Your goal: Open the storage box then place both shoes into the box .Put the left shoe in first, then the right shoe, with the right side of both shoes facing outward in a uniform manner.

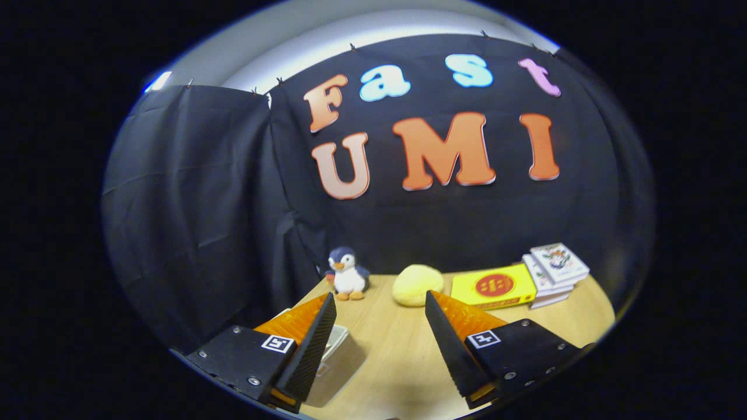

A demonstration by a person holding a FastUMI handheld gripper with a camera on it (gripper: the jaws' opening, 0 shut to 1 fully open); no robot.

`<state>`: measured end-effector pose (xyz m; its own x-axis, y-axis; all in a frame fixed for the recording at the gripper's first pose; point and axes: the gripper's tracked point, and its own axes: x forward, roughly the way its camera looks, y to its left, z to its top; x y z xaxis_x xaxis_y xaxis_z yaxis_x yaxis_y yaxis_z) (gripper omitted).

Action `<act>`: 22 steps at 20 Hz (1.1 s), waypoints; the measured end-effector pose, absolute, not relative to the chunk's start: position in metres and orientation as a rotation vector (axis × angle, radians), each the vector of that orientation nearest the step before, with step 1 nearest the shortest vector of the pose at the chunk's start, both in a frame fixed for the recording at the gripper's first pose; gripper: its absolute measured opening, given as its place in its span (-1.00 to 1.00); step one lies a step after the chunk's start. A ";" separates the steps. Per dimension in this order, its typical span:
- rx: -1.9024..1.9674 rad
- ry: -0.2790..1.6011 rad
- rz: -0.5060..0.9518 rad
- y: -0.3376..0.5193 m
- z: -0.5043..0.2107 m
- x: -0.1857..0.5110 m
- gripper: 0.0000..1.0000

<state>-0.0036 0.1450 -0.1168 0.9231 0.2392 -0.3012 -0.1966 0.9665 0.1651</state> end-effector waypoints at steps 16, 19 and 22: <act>0.027 0.007 0.095 -0.009 -0.020 -0.006 0.93; 0.034 0.012 0.095 -0.006 -0.023 -0.006 0.93; 0.016 0.008 0.074 -0.010 -0.025 -0.003 0.93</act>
